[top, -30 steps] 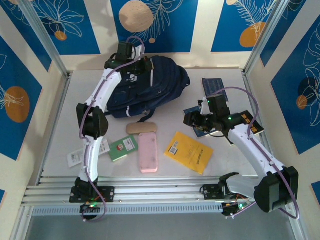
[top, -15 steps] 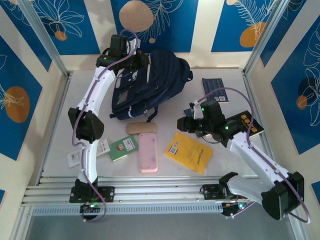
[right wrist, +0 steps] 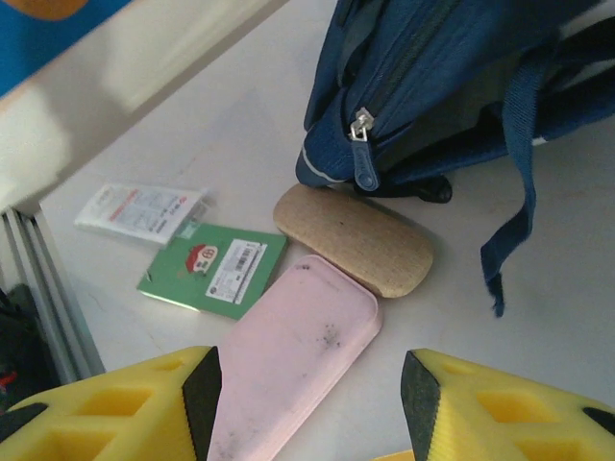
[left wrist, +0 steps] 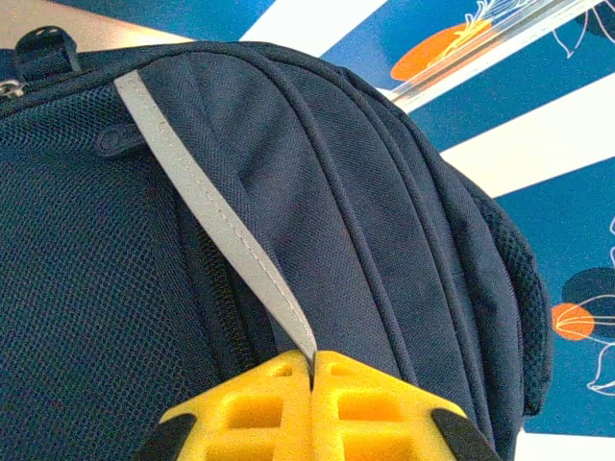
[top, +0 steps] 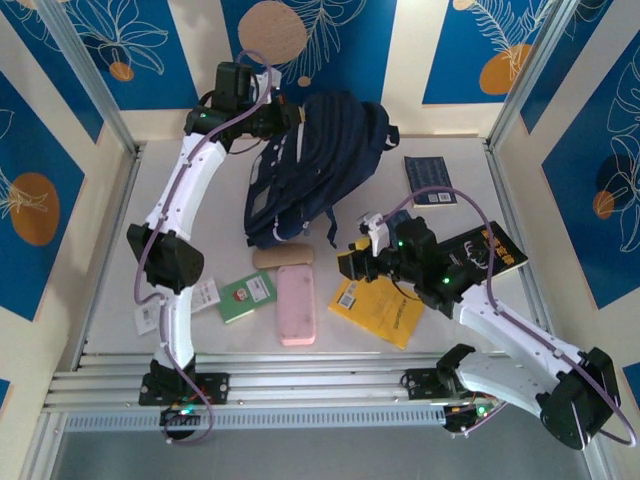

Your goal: Pack the student bag

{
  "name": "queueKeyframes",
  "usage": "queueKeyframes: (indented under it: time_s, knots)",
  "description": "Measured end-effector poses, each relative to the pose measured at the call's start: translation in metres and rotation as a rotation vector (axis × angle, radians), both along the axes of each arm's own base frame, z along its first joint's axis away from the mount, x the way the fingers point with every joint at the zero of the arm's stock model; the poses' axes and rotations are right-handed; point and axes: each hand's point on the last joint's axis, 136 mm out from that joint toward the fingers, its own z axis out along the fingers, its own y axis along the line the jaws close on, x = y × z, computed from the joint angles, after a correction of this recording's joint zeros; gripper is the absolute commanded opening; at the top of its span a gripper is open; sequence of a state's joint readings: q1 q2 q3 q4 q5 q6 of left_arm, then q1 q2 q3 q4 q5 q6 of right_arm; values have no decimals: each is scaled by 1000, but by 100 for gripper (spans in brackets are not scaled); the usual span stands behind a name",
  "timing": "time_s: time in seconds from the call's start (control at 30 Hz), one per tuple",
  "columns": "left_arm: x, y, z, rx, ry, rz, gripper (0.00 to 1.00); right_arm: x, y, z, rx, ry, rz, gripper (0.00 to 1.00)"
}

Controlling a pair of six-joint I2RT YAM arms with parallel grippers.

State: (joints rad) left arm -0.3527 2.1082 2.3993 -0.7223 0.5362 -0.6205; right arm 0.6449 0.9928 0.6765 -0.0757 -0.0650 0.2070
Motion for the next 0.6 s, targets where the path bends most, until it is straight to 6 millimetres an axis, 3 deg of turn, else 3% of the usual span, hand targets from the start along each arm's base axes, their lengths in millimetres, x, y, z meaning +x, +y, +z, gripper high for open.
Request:
queueKeyframes:
  time_s: [0.17,0.3,0.6]
  knots:
    - [-6,-9,-10,-7,39,-20,0,-2,16,-43,-70,-106,101,53]
    - [-13,-17,-19,-10,70,-29,0,9,25,-76,-105,-160,119,55]
    - [-16,-23,-33,-20,127,-6,0,42,68,-97,-107,-293,45,57]
